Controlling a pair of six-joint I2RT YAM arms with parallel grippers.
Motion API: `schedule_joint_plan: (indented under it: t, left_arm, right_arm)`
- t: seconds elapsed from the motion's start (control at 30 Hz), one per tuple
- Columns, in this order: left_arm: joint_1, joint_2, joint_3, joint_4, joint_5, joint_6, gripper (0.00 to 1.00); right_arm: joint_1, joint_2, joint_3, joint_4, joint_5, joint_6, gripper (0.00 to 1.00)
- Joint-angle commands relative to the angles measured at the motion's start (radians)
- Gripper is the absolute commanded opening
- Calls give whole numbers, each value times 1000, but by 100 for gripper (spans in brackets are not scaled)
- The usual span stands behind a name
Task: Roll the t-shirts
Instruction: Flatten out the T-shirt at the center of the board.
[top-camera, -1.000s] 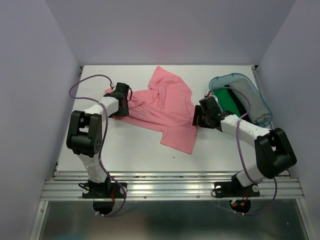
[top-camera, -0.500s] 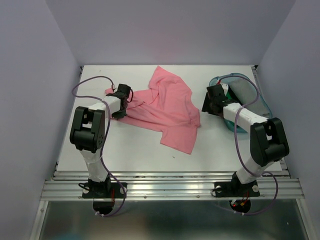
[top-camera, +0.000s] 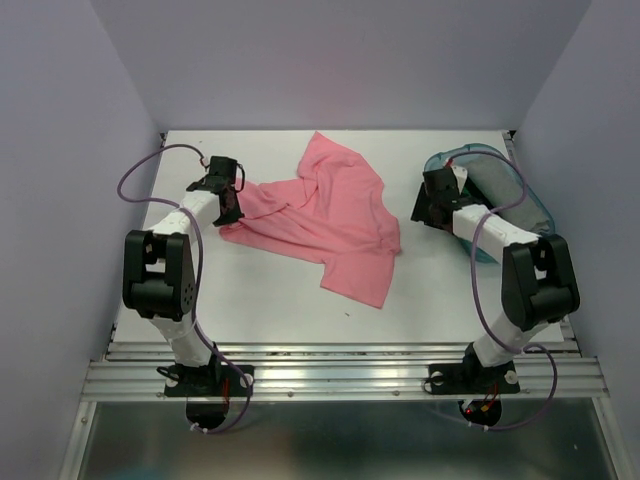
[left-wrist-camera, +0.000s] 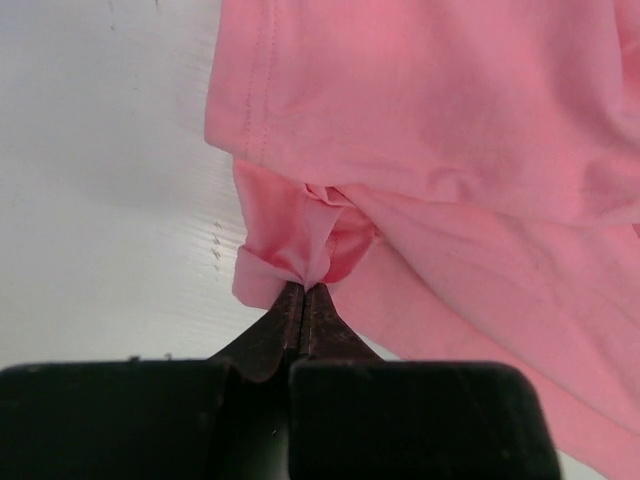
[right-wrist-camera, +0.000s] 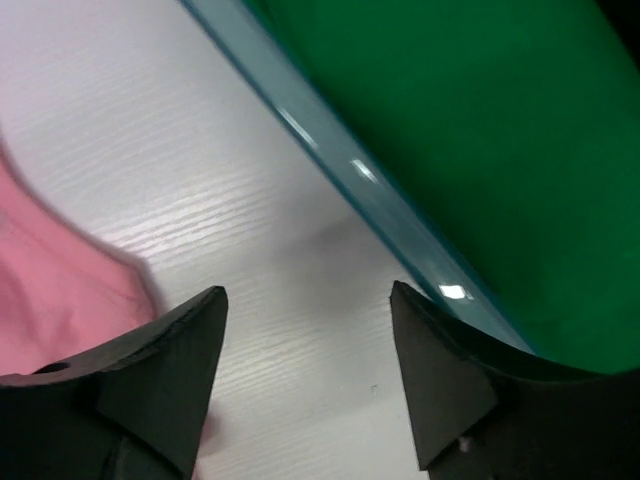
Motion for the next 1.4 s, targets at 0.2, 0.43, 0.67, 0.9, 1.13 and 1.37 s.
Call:
schedule_joint_plan:
  t: [0.2,0.43,0.67,0.9,1.13,1.37]
  left_arm:
    - [5,-64,4,13,64,-24,0]
    - [17,-77,-3,22,72,-47,0]
    - [33,-117,-31,36,101,-72,0]
    - [39,-133,-31,34,107,-78,0]
    - [74,-142,3,43,188,-90,0]
    - [122,-27,343,-24,317,-102,0]
  right_arm:
    - [150,-175,-157,53,-316,54,81]
    - [287,-255,-319,14,-359,216,79]
    - [371,-319,-432,24,-410,353,70]
    - [435,-221,-451,110,-419,408,51]
    - [329,-154,-254,116,-277,303,1]
    - [72,7,328,97,-338,92,1]
